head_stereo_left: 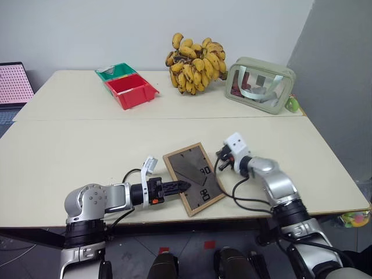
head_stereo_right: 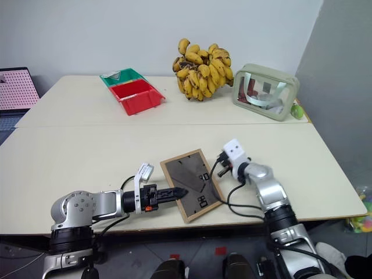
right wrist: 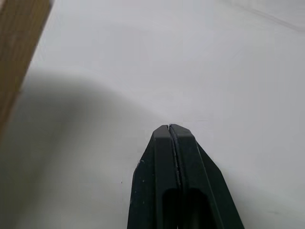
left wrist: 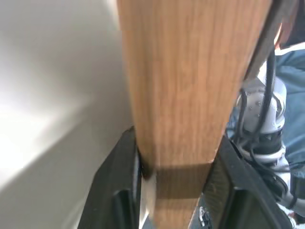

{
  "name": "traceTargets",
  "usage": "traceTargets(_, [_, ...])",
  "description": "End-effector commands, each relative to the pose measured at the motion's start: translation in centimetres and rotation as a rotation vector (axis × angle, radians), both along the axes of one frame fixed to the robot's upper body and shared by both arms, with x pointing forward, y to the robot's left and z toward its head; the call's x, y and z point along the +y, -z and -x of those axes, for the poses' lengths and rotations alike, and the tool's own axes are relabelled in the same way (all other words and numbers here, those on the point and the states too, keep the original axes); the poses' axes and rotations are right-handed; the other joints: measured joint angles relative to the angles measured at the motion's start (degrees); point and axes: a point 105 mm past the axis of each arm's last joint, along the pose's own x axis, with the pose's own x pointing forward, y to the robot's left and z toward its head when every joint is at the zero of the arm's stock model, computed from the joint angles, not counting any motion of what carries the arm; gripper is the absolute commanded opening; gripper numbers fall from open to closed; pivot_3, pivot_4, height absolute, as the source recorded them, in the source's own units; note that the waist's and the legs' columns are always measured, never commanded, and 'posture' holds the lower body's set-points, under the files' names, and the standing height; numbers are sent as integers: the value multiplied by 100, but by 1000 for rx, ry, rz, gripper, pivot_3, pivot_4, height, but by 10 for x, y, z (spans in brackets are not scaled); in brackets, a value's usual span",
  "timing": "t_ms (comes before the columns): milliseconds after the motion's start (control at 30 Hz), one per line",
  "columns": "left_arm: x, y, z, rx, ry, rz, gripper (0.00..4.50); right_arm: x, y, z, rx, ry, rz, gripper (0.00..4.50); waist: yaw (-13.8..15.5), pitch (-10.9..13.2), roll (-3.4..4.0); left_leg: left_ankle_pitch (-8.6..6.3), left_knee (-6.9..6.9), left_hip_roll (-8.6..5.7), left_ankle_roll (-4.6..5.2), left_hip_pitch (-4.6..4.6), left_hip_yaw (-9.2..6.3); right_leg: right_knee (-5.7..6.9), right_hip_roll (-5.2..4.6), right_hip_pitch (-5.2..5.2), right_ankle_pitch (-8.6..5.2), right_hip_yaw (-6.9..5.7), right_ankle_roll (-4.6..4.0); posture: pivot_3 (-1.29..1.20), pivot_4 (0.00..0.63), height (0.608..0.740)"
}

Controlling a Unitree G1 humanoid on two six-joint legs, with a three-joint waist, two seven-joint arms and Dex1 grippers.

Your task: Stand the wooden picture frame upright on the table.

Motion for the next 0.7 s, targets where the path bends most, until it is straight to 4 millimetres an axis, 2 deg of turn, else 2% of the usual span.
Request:
traceTargets(33, [13, -40, -19, -133, -3, -12, 1293, 3, -64, 14, -6, -183, -137, 524, -2, 12, -5, 0, 1, 2, 0, 0, -2, 3, 2, 0, 0, -2, 0, 0, 150, 740])
traceTargets(133, [13, -71, -30, -251, 30, -28, 1293, 19, -101, 40, 109, -400, -281, 1282, -41, 20, -10, 0, -3, 12, 0, -11, -11, 12, 12, -17, 0, -12, 0, 0, 150, 740])
traceTargets(233, [12, -95, -39, -340, 42, -39, 1293, 34, -120, 62, 157, -573, -304, 1948, -48, 20, -10, 0, -15, 13, 1, -38, -12, 14, 16, -46, -3, -14, -6, 0, 150, 740])
traceTargets(267, [11, -102, -42, -370, 44, -45, 1293, 40, -122, 62, 147, -589, -293, 2139, -47, 20, -10, 0, -21, 13, 2, -48, -12, 11, 16, -58, -2, -15, -4, 0, 150, 740])
traceTargets(333, [10, -111, -46, -418, 45, -60, 1293, 50, -124, 55, 121, -579, -282, 2837, -47, 20, -11, -2, -33, 11, 4, -54, -3, 9, 15, -69, 6, -9, 22, 0, 150, 740])
traceTargets(367, [9, -116, -48, -444, 50, -70, 1293, 58, -123, 50, 107, -571, -280, 2976, -48, 20, -11, -2, -34, 11, 4, -55, -3, 9, 14, -71, 6, -9, 23, 0, 150, 740])
traceTargets(567, [4, -122, -50, -484, 71, -86, 1293, 84, -122, 34, 32, -524, -229, 4178, -65, 21, -10, -1, -53, 10, 4, -62, 8, 17, 14, -96, 5, 2, 25, 0, 150, 740])
traceTargets(633, [2, -121, -49, -490, 77, -90, 1293, 92, -121, 34, 18, -526, -214, 4464, -66, 21, -10, -1, -54, 10, 4, -62, 8, 16, 14, -96, 5, 2, 25, 0, 150, 740])
traceTargets(700, [1, -115, -50, -486, 73, -105, 1293, 104, -122, 45, 2, -573, -214, 4464, -61, 21, -10, -1, -56, 10, 4, -62, 8, 15, 14, -96, 5, 2, 25, 0, 150, 740])
